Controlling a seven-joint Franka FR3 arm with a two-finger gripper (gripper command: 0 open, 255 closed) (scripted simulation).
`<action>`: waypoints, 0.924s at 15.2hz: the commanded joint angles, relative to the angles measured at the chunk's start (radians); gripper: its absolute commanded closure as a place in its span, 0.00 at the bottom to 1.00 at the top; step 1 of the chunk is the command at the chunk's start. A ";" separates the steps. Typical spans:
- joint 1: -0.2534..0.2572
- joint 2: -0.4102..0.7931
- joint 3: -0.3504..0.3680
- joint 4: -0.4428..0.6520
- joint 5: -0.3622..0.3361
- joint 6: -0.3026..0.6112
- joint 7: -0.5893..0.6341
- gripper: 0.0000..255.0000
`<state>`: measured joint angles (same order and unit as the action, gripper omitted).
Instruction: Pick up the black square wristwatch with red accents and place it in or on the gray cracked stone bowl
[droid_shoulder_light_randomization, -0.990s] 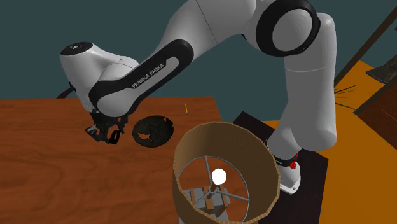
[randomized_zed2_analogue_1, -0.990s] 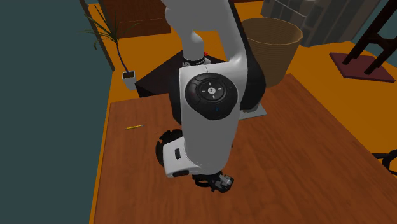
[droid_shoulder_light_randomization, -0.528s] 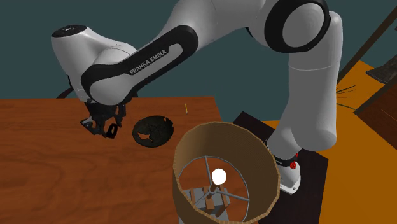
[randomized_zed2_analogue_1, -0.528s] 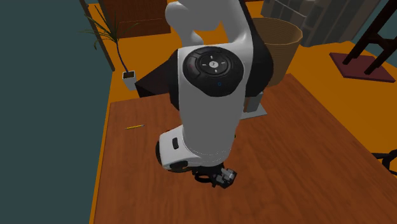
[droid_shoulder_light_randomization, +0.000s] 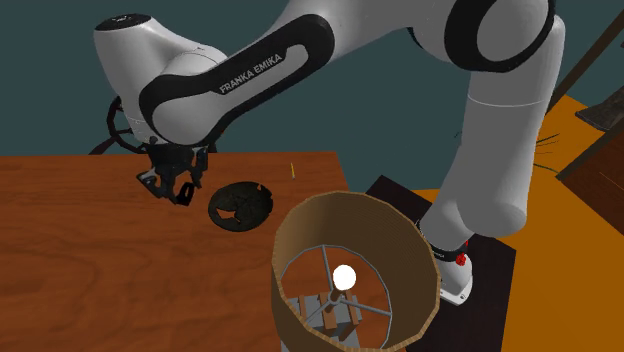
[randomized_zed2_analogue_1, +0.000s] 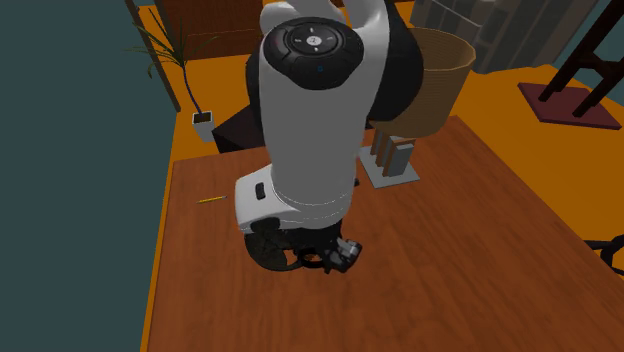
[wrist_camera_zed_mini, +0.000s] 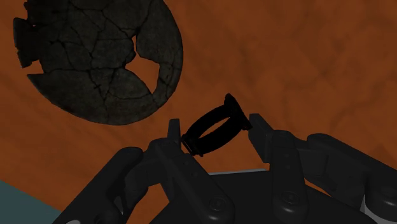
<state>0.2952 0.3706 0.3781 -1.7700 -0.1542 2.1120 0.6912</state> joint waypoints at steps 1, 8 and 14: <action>-0.034 -0.071 0.003 -0.095 0.026 0.029 -0.033 1.00; -0.133 -0.315 -0.016 -0.390 0.132 0.101 -0.192 1.00; -0.128 -0.268 -0.020 -0.423 0.109 0.177 -0.176 1.00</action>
<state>0.1674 0.0961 0.3594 -2.1873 -0.0420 2.2770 0.5143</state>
